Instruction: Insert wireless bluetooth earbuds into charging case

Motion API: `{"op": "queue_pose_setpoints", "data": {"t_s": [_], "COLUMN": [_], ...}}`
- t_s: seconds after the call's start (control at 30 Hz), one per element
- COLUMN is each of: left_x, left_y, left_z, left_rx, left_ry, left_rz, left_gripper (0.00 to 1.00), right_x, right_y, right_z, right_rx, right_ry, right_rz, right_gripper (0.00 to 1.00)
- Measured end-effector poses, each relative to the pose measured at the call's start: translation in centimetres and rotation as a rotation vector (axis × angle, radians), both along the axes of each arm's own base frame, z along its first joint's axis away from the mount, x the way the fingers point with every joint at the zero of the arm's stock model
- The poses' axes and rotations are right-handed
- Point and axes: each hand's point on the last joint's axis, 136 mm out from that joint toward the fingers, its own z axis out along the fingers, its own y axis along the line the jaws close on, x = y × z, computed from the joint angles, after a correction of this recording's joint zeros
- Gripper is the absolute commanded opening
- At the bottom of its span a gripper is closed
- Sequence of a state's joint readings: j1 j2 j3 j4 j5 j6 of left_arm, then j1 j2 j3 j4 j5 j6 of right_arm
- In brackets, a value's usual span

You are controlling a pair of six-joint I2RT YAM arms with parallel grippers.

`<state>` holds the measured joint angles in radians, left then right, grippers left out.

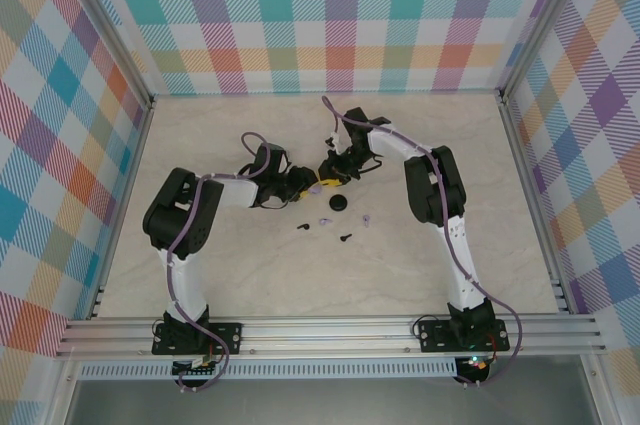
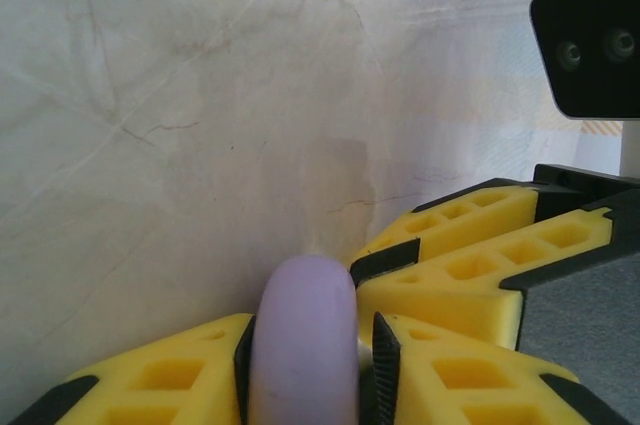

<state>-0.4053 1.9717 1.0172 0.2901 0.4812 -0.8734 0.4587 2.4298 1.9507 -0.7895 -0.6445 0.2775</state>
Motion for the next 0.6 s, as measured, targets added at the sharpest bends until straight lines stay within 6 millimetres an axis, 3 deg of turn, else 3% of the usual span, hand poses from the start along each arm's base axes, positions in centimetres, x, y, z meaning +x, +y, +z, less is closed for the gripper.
{"op": "queue_pose_setpoints", "data": {"t_s": [0.17,0.37,0.5,0.6], "left_x": [0.0,-0.1,-0.6,-0.6], "left_y": [-0.1,0.0,0.3,0.3], "left_z": [-0.1,0.0,0.6,2.6], "left_rx": [0.002,0.025,0.044,0.049], "left_ry": [-0.003,-0.022,-0.049,-0.118], "left_rz": [-0.001,-0.006,-0.026,-0.055], "left_gripper": [0.16,0.14,0.13,0.11], "right_x": [0.0,-0.5,-0.8,-0.5], "right_y": [-0.2,-1.6,-2.8,-4.3], "right_z": [-0.2,-0.1,1.9,4.8], "right_rx": [-0.002,-0.022,-0.011,0.028], "right_ry": [0.004,-0.005,-0.061,-0.146], "right_rz": [-0.005,-0.042,-0.073,-0.119], "right_gripper": [0.25,0.35,0.44,0.52]}}
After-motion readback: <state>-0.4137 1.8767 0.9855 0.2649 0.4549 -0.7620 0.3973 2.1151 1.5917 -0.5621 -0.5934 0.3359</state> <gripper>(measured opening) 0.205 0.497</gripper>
